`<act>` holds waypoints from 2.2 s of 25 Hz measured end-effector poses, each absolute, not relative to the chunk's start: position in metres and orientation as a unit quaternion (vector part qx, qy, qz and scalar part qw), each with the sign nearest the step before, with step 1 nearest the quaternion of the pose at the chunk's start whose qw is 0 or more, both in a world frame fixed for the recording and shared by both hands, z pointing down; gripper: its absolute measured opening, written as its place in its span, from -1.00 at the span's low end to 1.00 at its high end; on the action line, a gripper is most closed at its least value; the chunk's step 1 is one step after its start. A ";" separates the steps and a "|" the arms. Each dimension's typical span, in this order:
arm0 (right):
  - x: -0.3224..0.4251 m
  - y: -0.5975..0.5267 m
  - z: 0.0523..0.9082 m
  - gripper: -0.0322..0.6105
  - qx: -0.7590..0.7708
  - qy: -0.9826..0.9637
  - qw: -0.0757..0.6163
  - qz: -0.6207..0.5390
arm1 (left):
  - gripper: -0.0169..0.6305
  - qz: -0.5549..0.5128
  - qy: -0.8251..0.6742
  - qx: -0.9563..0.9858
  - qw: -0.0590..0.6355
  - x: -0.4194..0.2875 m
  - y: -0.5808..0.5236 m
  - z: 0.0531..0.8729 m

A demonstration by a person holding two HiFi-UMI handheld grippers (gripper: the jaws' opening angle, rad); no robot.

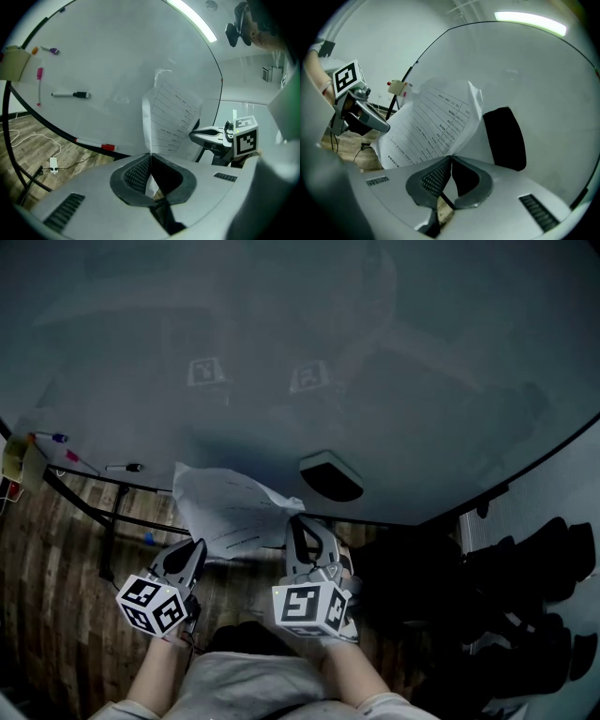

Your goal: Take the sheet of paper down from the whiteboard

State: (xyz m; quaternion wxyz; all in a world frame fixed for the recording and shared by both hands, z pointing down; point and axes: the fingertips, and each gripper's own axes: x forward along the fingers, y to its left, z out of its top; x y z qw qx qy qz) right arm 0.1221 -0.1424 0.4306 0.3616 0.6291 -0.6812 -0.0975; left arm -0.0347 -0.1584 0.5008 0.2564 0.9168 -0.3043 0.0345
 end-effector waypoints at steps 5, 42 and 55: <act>0.126 -0.125 0.431 -0.82 0.624 -0.692 0.354 -0.080 | -0.90 0.049 -0.279 0.923 0.261 -0.032 -0.141 0.501; 0.150 -0.086 0.413 -0.83 0.622 -0.728 0.287 -0.009 | -0.90 0.048 -0.188 0.940 0.281 -0.015 -0.116 0.462; 0.145 -0.101 0.415 -0.83 0.609 -0.735 0.297 -0.017 | -0.90 0.043 -0.187 0.939 0.287 -0.018 -0.128 0.464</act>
